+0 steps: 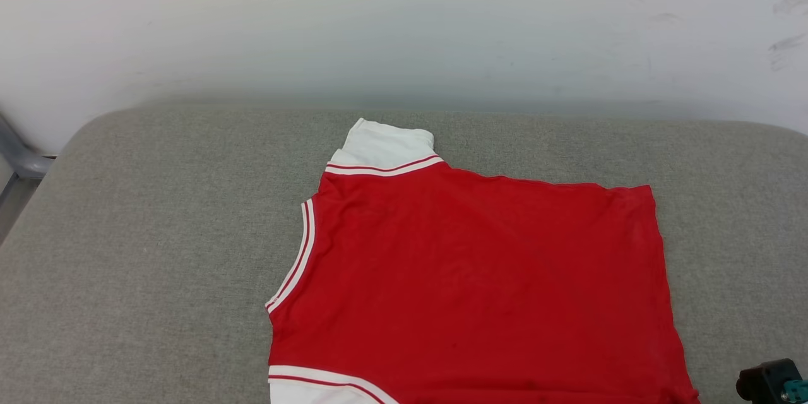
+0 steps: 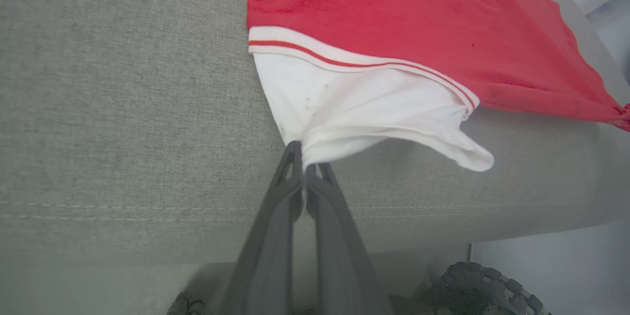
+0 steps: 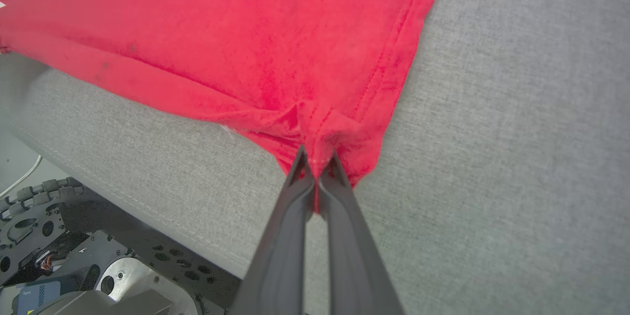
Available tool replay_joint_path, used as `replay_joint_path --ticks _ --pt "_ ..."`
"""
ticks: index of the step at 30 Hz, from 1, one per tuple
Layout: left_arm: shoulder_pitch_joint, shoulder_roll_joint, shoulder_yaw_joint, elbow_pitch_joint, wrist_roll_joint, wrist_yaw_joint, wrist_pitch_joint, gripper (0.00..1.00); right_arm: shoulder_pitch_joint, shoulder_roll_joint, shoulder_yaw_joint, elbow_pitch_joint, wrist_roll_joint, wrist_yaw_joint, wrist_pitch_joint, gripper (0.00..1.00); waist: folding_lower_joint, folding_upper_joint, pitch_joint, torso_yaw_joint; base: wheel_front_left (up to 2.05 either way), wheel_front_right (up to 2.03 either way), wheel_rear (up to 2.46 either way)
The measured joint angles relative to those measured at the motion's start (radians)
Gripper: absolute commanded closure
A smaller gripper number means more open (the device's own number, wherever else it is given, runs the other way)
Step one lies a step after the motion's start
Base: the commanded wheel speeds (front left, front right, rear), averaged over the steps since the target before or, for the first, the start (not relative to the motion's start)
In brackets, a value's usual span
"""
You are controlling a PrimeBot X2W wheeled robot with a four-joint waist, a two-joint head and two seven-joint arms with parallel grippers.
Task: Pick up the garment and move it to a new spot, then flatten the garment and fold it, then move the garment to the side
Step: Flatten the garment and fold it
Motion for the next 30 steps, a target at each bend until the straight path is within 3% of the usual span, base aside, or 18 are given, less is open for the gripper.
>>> replay_joint_path --ticks 5,11,21,30 --pt "-0.037 0.002 0.004 0.014 0.034 -0.012 -0.031 1.0 -0.003 0.026 -0.023 -0.019 -0.008 0.0 0.009 1.0 0.0001 0.0 0.007 -0.004 0.0 0.0 0.0" --pt "-0.188 0.023 0.007 0.035 0.103 -0.045 -0.045 1.0 -0.042 0.04 -0.053 -0.036 -0.018 0.0 0.016 1.0 0.0002 0.0 0.031 -0.011 0.0 0.0 0.0" --pt "-0.503 0.05 -0.014 0.13 0.162 -0.146 0.053 1.0 -0.158 0.058 -0.069 -0.054 -0.013 0.0 0.022 1.0 0.0002 0.0 0.111 -0.039 0.0 0.0 0.0" --pt "-0.717 0.031 -0.038 0.294 0.187 -0.231 0.094 1.0 -0.297 0.067 -0.045 -0.009 -0.005 0.0 0.025 1.0 0.0003 0.0 0.213 -0.067 0.0 0.0 0.0"
